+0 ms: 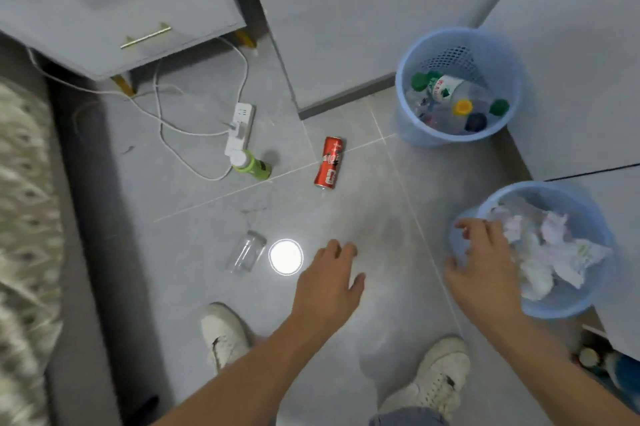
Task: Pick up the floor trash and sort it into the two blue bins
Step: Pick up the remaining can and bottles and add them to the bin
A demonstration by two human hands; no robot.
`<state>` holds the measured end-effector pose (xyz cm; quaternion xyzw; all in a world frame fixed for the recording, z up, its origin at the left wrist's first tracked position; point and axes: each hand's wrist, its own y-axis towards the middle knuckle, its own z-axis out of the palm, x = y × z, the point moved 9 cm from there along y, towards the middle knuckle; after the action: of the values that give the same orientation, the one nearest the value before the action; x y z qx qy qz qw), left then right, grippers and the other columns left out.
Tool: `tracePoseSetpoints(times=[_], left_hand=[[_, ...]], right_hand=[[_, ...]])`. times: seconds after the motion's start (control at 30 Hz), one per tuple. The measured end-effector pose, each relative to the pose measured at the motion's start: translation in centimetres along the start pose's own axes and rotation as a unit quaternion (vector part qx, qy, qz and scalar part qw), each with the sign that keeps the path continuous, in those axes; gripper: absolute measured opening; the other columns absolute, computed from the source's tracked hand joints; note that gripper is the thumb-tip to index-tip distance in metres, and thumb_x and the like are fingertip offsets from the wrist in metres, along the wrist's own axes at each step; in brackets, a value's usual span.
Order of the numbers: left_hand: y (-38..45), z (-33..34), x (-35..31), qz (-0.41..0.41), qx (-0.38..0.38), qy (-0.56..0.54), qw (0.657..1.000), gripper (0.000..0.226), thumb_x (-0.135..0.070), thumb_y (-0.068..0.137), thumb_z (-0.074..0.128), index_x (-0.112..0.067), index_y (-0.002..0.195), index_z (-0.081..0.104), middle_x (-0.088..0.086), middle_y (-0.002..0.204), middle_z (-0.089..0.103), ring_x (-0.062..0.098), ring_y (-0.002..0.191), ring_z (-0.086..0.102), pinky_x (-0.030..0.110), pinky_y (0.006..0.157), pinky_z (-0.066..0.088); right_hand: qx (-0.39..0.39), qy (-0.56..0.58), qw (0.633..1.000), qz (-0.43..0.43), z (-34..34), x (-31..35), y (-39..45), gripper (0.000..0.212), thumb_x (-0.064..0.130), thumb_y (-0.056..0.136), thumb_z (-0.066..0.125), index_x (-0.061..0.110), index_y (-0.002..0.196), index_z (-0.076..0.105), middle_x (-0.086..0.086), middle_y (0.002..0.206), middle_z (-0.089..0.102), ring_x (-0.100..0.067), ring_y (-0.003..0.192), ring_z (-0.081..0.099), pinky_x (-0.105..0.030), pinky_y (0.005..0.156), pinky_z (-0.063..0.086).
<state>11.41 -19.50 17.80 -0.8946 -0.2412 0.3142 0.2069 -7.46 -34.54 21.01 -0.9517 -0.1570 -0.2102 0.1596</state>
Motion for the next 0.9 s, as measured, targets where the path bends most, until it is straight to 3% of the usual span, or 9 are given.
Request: tracePoseSetpoints(times=[0.1, 0.2, 0.4, 0.57, 0.67, 0.8, 0.9], left_hand=[[-3.8, -2.4, 8.8, -0.062, 0.004, 0.001, 0.998, 0.033, -0.047, 0.098, 0.047, -0.029, 0.126, 0.049, -0.008, 0.116, 0.051, 0.013, 0.106, 0.055, 0.033, 0.074, 0.051], [-6.0, -4.9, 16.7, -0.12, -0.007, -0.012, 0.993, 0.033, -0.048, 0.098, 0.047, -0.03, 0.125, 0.051, -0.01, 0.116, 0.055, 0.012, 0.11, 0.055, 0.034, 0.08, 0.053], [-5.0, -7.0, 27.3, -0.197, -0.022, -0.008, 0.98, 0.038, -0.046, 0.096, 0.052, -0.027, 0.129, 0.052, -0.004, 0.119, 0.059, 0.017, 0.109, 0.058, 0.034, 0.079, 0.054], [0.9, -4.6, 33.2, -0.252, -0.016, -0.021, 0.967, 0.049, -0.044, 0.094, 0.057, -0.025, 0.138, 0.045, 0.001, 0.125, 0.051, 0.024, 0.117, 0.05, 0.038, 0.077, 0.049], [4.9, -2.3, 36.4, -0.277, -0.015, -0.036, 0.96, 0.061, -0.045, 0.091, 0.063, -0.021, 0.142, 0.041, 0.005, 0.129, 0.047, 0.027, 0.12, 0.048, 0.041, 0.083, 0.051], [7.9, 1.0, 39.5, -0.296, -0.005, 0.008, 0.955, 0.073, -0.049, 0.084, 0.07, -0.017, 0.142, 0.039, 0.007, 0.128, 0.046, 0.03, 0.12, 0.047, 0.044, 0.084, 0.051], [8.6, 2.7, 41.0, -0.304, -0.021, 0.031, 0.952, 0.082, -0.055, 0.082, 0.071, -0.015, 0.144, 0.037, 0.008, 0.127, 0.049, 0.03, 0.117, 0.05, 0.045, 0.081, 0.049]], right_hand=[[0.09, 0.02, 0.996, -0.02, 6.5, 6.6, -0.7, 0.042, 0.0, 0.072, 0.074, 0.014, 0.109, 0.059, -0.004, 0.108, 0.048, -0.024, 0.08, 0.055, -0.04, 0.077, 0.052], [0.161, 0.019, 0.987, -0.005, 12.5, 12.2, -0.3, 0.037, 0.011, 0.077, 0.074, 0.024, 0.107, 0.057, 0.001, 0.108, 0.047, -0.027, 0.085, 0.062, -0.048, 0.08, 0.056], [0.211, 0.012, 0.977, 0.029, 20.5, 19.9, 3.3, 0.033, 0.022, 0.087, 0.069, 0.02, 0.117, 0.056, -0.006, 0.118, 0.05, -0.025, 0.084, 0.062, -0.035, 0.084, 0.05], [0.19, -0.01, 0.978, 0.085, 25.4, 17.7, 8.8, 0.047, 0.025, 0.088, 0.068, 0.012, 0.13, 0.052, -0.015, 0.124, 0.048, -0.039, 0.103, 0.061, -0.04, 0.092, 0.048], [0.162, -0.013, 0.978, 0.128, 27.5, 14.7, 12.5, 0.06, 0.034, 0.085, 0.073, 0.013, 0.133, 0.045, -0.018, 0.124, 0.045, -0.046, 0.106, 0.059, -0.048, 0.094, 0.05], [0.15, -0.005, 0.971, 0.188, 30.4, 11.0, 16.1, 0.084, 0.045, 0.076, 0.083, 0.016, 0.138, 0.034, -0.018, 0.133, 0.042, -0.045, 0.112, 0.057, -0.049, 0.098, 0.048], [0.16, 0.033, 0.961, 0.224, 32.9, 9.8, 17.2, 0.084, 0.046, 0.074, 0.083, 0.016, 0.137, 0.035, -0.015, 0.128, 0.047, -0.04, 0.109, 0.06, -0.046, 0.096, 0.051]])
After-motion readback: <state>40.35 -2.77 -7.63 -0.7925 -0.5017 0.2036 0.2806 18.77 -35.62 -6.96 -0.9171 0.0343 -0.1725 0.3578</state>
